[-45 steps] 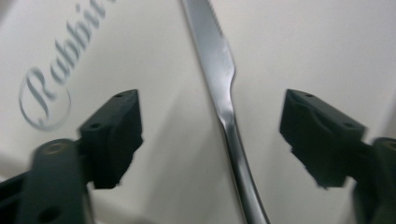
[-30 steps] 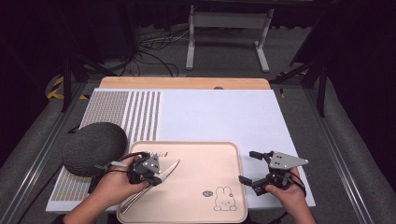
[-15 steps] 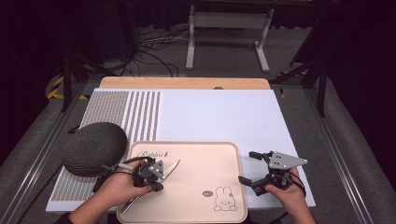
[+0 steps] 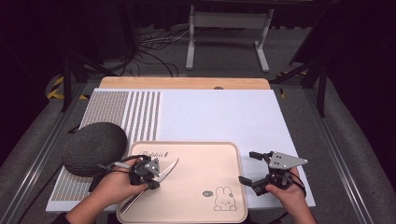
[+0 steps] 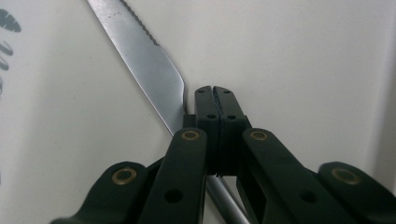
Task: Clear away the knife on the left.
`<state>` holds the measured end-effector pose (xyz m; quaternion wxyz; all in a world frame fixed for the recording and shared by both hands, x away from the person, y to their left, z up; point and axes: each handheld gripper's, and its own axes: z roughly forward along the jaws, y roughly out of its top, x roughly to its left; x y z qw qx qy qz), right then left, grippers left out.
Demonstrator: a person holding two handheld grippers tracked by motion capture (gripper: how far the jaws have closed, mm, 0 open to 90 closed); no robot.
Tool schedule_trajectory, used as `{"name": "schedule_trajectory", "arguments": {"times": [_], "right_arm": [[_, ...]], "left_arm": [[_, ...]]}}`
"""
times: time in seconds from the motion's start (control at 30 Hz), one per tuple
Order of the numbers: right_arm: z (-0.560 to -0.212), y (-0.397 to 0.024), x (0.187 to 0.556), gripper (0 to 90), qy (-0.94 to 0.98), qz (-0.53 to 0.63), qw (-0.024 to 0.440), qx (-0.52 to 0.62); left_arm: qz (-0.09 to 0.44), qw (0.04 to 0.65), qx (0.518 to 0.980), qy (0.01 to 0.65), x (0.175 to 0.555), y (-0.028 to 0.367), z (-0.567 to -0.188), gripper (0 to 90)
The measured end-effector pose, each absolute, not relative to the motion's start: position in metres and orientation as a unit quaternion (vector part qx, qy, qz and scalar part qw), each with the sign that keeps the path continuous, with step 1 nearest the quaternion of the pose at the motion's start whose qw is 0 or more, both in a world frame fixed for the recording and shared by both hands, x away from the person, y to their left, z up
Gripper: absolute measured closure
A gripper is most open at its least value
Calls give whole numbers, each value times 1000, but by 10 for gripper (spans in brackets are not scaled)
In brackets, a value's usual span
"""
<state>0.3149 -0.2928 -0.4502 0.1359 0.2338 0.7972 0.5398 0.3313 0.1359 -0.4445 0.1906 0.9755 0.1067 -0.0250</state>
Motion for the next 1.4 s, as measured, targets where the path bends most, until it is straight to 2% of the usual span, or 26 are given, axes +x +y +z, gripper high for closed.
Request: {"name": "schedule_trajectory", "arguments": {"times": [1.4], "right_arm": [[-453,-292,316,22,804,531,134,233]], "left_arm": [[-16,212,960,182,328,187,-448,900]]}}
